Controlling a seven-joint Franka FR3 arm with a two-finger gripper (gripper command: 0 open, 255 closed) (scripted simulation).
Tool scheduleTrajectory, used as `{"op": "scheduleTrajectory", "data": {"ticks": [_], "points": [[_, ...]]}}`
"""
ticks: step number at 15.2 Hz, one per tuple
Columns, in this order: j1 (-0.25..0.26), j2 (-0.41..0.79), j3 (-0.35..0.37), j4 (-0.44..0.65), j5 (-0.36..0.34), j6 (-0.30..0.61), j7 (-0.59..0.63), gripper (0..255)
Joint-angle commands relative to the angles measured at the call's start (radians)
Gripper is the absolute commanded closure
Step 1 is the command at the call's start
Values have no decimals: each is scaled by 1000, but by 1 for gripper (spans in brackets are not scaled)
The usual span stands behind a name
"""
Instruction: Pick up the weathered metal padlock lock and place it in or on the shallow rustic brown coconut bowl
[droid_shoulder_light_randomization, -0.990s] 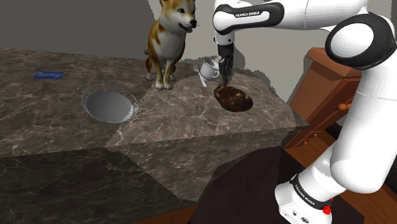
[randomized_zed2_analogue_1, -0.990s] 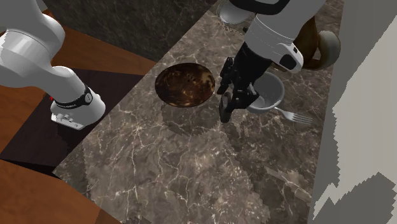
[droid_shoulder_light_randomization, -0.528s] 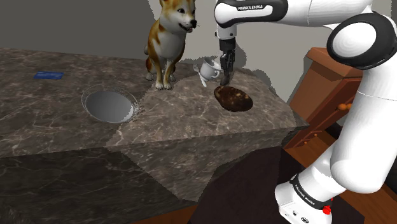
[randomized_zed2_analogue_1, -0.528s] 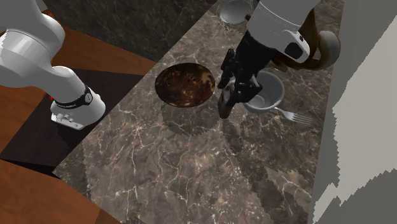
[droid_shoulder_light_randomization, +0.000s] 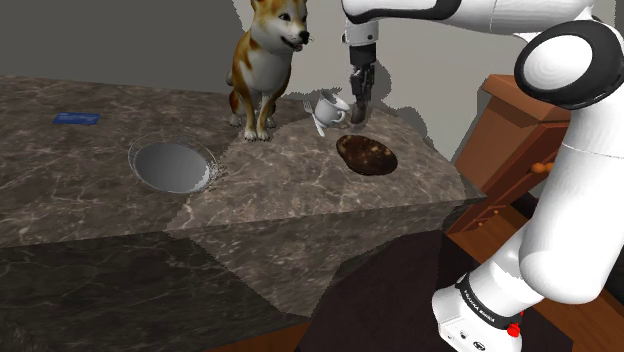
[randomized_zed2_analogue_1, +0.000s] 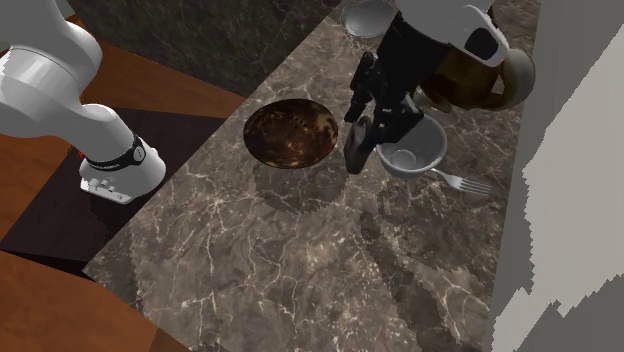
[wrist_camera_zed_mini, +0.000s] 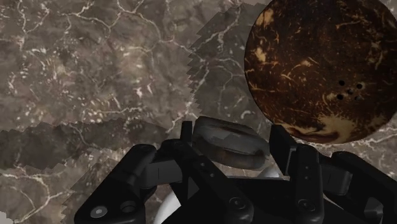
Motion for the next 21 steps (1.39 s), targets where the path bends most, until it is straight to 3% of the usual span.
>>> {"op": "scheduleTrajectory", "data": {"ticks": [1, 9, 14, 21], "points": [[0, 3, 0, 32, 0, -28, -5, 255], [1, 25, -3, 167, -3, -141, -27, 255], [44, -193, 19, -110, -3, -92, 45, 255], [93, -439, 63, -375, 17, -90, 144, 255]]}}
